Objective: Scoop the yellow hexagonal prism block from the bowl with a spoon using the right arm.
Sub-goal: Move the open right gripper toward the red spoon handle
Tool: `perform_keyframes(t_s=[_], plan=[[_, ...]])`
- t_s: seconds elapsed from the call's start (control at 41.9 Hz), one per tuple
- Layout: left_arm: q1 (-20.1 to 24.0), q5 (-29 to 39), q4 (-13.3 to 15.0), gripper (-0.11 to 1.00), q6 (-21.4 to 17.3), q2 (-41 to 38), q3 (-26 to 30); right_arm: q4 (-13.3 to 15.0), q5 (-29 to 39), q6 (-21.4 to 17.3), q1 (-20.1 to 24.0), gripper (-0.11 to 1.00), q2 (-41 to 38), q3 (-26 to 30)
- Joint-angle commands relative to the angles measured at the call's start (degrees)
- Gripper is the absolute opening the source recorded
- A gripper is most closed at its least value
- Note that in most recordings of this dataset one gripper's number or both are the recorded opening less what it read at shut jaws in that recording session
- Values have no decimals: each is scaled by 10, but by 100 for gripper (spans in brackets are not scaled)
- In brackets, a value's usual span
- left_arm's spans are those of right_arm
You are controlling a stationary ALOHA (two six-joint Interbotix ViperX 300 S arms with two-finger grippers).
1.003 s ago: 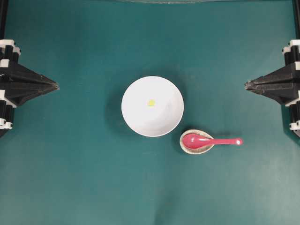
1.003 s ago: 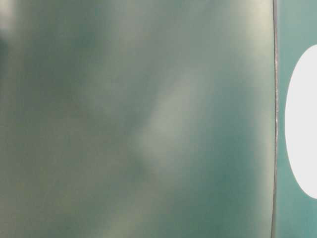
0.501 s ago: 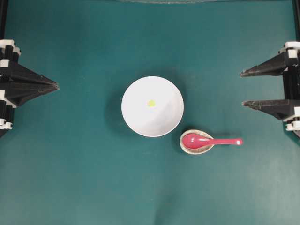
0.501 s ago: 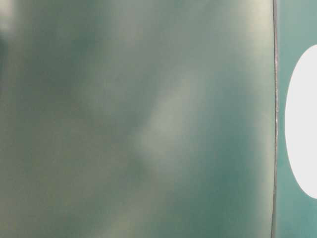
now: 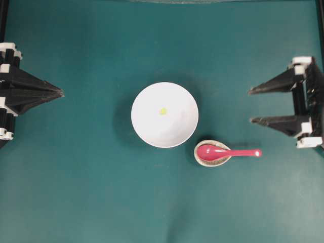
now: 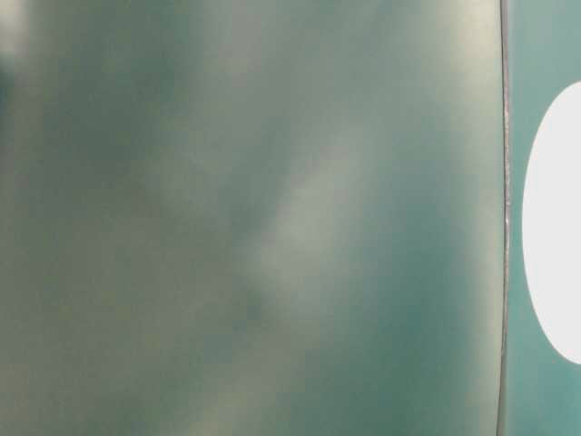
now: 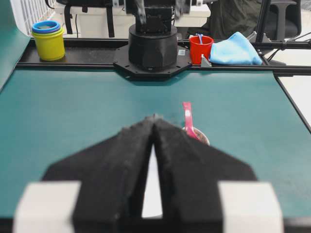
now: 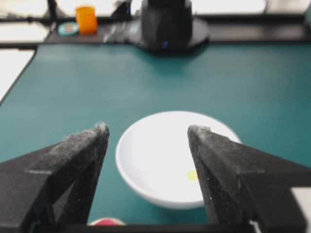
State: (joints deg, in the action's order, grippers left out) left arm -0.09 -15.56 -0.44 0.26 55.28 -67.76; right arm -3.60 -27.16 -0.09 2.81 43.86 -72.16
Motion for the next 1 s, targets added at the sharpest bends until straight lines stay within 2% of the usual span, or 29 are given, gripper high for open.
perform_keyframes(t_s=[0.0, 0.239, 0.358, 0.501, 0.74, 0.86, 0.979], plan=[[0, -3, -1, 6, 1, -4, 17, -14, -53, -1, 15, 66, -33, -10], [0, -3, -1, 6, 0, -4, 19, -54, -187, -1, 63, 66, -122, -54], [0, -3, -1, 6, 0, -4, 20, -88, -277, -1, 97, 66, -168, -83], [0, -2, -1, 6, 0, -4, 19, -143, -361, -1, 153, 66, -233, -105], [0, -4, -1, 6, 0, -4, 20, -232, -446, -1, 236, 65, -352, -102], [0, -5, -1, 6, 0, -4, 20, -264, -480, -7, 272, 66, -403, -98], [0, -7, -1, 6, 0, -4, 20, -279, -500, -27, 293, 66, -446, -91]])
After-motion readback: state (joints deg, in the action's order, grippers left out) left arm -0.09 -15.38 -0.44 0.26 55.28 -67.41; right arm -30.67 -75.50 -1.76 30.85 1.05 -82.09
